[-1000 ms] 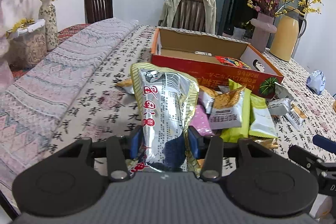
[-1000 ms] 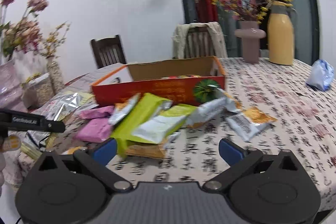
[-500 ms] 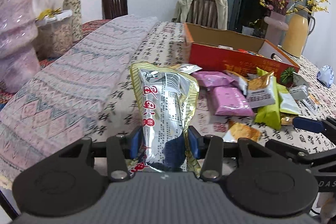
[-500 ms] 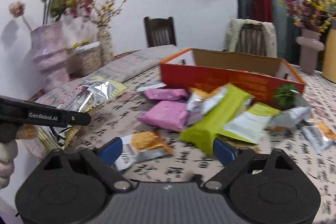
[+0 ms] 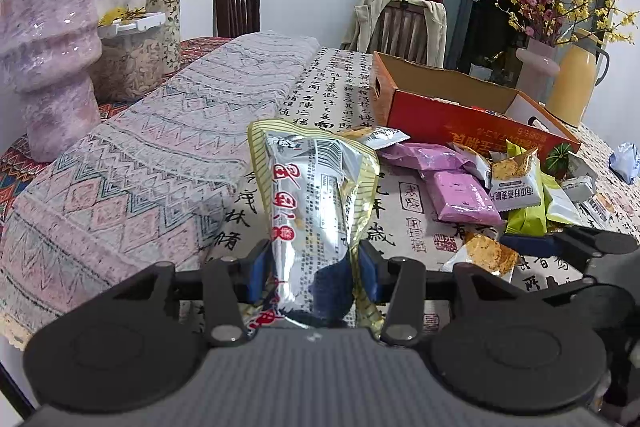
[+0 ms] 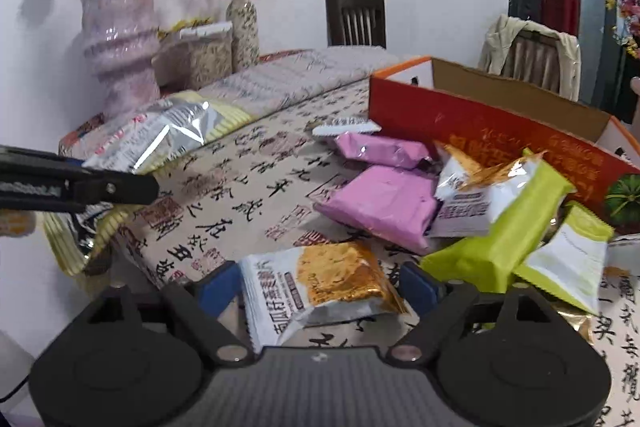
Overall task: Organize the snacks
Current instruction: 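Grasp the white packet with orange biscuit with the right gripper while the left holds the wafer packet, then carry both packets over the box and open both grippers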
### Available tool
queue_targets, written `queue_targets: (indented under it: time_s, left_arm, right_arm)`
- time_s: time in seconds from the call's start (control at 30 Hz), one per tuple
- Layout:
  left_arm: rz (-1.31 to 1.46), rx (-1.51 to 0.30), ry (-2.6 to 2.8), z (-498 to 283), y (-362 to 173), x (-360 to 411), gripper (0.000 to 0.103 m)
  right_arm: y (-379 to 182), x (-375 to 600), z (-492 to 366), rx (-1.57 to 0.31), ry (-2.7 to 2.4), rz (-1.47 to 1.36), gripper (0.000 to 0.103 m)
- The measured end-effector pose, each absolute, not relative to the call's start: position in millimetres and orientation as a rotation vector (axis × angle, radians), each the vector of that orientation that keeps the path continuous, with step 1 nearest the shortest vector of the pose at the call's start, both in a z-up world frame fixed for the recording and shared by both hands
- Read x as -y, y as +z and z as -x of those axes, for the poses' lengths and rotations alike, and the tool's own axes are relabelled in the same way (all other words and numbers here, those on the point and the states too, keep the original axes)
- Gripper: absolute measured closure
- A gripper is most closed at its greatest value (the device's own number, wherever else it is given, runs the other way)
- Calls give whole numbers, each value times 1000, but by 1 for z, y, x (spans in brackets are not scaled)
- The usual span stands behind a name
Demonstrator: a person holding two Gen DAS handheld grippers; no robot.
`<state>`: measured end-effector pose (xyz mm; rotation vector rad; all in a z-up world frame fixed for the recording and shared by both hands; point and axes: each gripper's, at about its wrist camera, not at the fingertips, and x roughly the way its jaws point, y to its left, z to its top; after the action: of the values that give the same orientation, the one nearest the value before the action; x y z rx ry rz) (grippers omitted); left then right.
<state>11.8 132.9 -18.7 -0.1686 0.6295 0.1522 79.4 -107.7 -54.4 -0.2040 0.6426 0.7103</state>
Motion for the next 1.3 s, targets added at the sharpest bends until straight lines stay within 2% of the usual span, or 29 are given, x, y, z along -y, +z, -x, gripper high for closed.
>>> queue_targets:
  time_s: [0.13, 0.4, 0.43, 0.47, 0.73, 1.3]
  left_arm:
    - [174, -635, 151, -13, -20, -134, 56]
    - [178, -634, 137, -15, -21, -130, 56]
    - [181, -632, 137, -15, -20, -130, 56]
    - [186, -628, 137, -15, -20, -130, 56]
    - [189, -602, 123, -20, -10, -122, 56]
    - [156, -531, 78, -57, 23, -90, 56]
  right_arm:
    - [-56, 107, -79, -625, 709, 209, 31]
    - [-57, 112, -76, -599, 700, 210, 42]
    - [-57, 113, -75, -593, 696, 208, 54]
    - [-56, 114, -75, -591, 698, 203, 55]
    - [-51, 120, -70, -547, 684, 198, 60]
    - [-11, 156, -82, -399, 630, 109, 60]
